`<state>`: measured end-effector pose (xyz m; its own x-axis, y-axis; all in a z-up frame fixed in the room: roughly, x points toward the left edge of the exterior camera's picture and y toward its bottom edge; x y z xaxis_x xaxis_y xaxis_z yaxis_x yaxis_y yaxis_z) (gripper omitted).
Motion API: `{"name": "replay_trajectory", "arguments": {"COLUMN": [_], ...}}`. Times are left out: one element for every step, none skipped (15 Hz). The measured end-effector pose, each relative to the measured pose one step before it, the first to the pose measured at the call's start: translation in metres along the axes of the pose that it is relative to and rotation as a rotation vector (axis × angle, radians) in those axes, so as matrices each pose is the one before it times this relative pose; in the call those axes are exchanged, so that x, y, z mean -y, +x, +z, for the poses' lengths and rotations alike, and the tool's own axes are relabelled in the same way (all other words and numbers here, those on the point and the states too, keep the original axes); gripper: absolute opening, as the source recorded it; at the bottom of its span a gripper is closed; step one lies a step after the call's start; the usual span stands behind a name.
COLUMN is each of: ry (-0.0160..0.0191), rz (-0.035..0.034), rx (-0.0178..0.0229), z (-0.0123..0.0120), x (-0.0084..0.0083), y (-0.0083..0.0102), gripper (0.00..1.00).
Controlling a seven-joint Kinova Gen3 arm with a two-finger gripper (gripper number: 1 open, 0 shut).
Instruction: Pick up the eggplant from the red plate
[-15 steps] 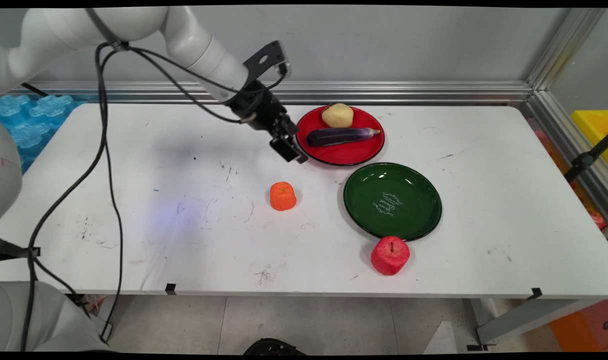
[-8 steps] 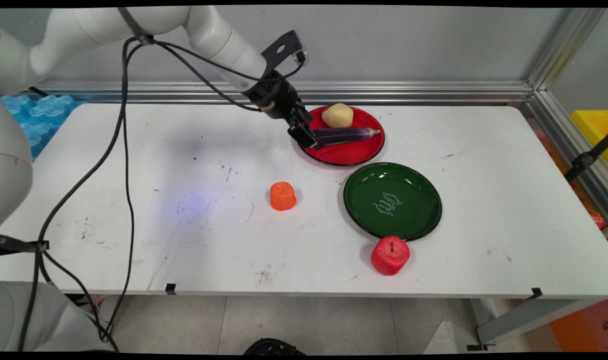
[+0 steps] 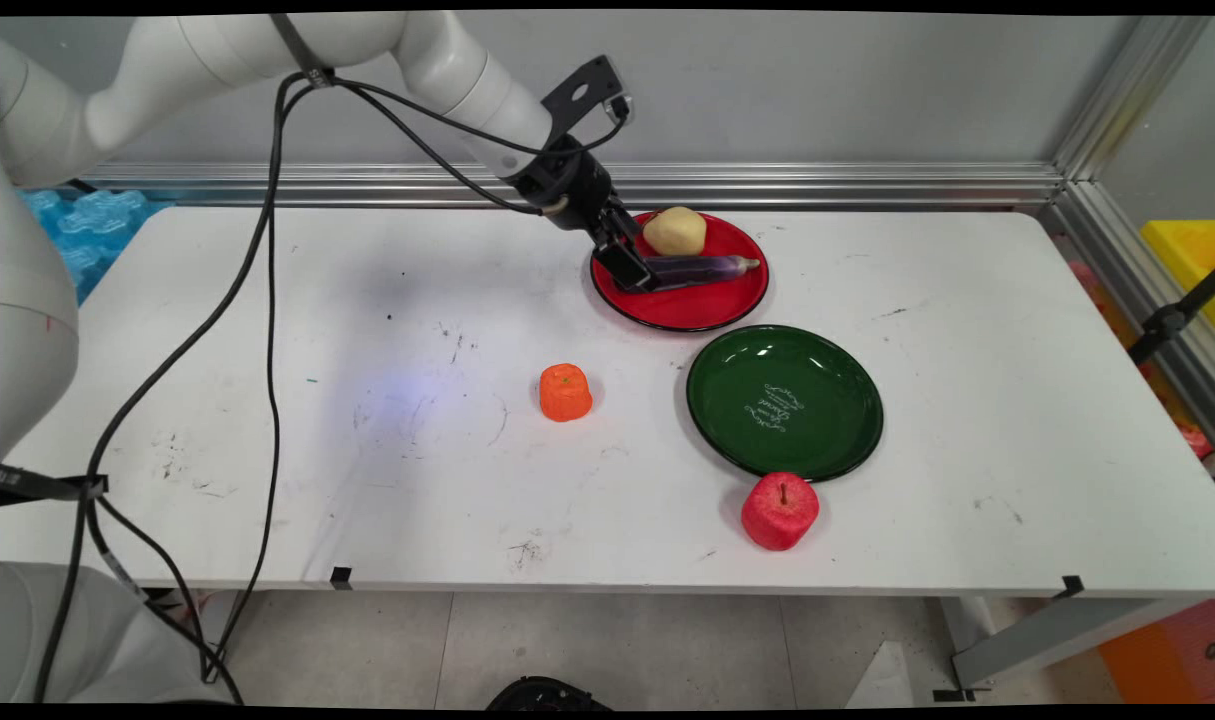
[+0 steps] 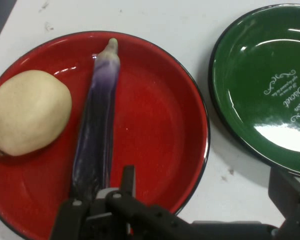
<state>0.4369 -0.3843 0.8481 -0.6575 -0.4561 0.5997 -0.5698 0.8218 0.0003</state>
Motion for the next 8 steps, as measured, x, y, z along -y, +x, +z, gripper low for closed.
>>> {"name": "replay_trajectory", "arguments": {"ry": [-0.00058, -0.00030, -0.00001, 0.00044, 0.00164, 0.00429, 0.00404, 0.00370], "rz": [0.00052, 0.00089, 0.00033, 0.00066, 0.00033, -0.00003, 0.00008, 0.00068], "rx": [-0.00018, -0.00017, -0.00047, -0.00032, -0.00109, -0.00150, -0.00100, -0.00067], "z": [0.00162, 0.00184, 0.00114, 0.00156, 0.00175, 0.00182, 0.00174, 0.00206], "x": [0.00077, 0.00087, 0.00056, 0.00085, 0.00116, 0.00162, 0.00150, 0.00171], "y": [0.00032, 0.00030, 0.00023, 0.00017, 0.00015, 0.00006, -0.00009, -0.00050], "gripper": [1.00, 1.00, 1.00, 1.00, 1.00, 1.00, 1.00, 1.00]}}
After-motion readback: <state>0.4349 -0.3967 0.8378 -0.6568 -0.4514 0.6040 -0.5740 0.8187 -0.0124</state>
